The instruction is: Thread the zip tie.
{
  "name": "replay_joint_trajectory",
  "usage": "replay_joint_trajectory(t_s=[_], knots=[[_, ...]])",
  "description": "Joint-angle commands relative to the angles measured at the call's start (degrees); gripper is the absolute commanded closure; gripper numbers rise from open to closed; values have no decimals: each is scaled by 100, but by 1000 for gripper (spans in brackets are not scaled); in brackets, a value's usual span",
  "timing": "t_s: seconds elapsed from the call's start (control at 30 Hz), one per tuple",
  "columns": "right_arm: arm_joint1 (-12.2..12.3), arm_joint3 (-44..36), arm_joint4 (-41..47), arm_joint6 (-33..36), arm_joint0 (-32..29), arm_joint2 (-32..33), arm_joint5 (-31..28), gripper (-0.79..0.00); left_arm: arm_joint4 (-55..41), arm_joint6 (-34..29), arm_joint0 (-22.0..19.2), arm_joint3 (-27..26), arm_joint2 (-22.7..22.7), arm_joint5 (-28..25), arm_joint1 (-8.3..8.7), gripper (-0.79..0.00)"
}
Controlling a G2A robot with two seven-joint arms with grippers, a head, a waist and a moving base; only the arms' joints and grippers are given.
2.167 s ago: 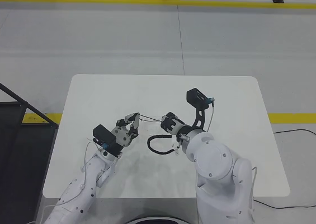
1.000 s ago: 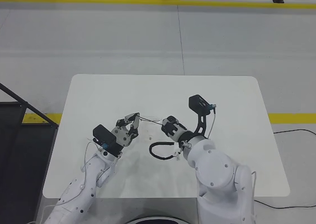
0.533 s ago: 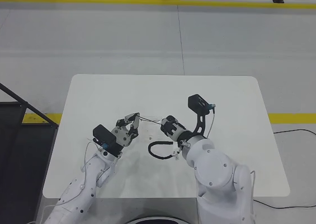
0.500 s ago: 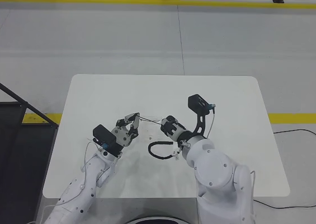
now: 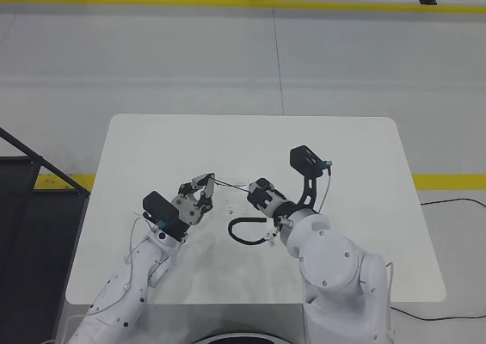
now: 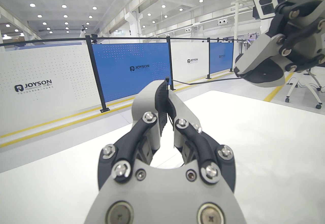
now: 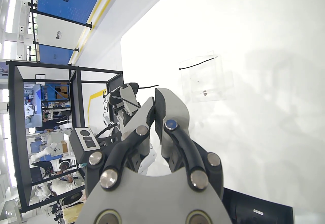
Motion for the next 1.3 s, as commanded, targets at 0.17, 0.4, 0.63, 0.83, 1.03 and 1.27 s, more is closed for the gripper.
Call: replay_joint_trajectory(t_s=[0.17, 0.4, 0.63, 0.83, 1.03, 1.27], knots=[[25, 18, -3, 4, 50, -48, 77, 0, 0, 0, 0, 0, 0, 0, 0, 0], [48, 52, -2, -3, 102, -92, 138, 0, 0, 0, 0, 0, 0, 0, 0, 0], [75, 47, 15, -4, 126, -76, 187, 0, 0, 0, 0, 0, 0, 0, 0, 0], [102, 35, 72, -7, 113, -37, 172, 0, 0, 0, 0, 0, 0, 0, 0, 0], [125, 42, 106, -17, 127, -33, 208, 0, 0, 0, 0, 0, 0, 0, 0, 0], [149, 48, 145, -51, 153, -60, 239, 0, 0, 0, 0, 0, 0, 0, 0, 0]])
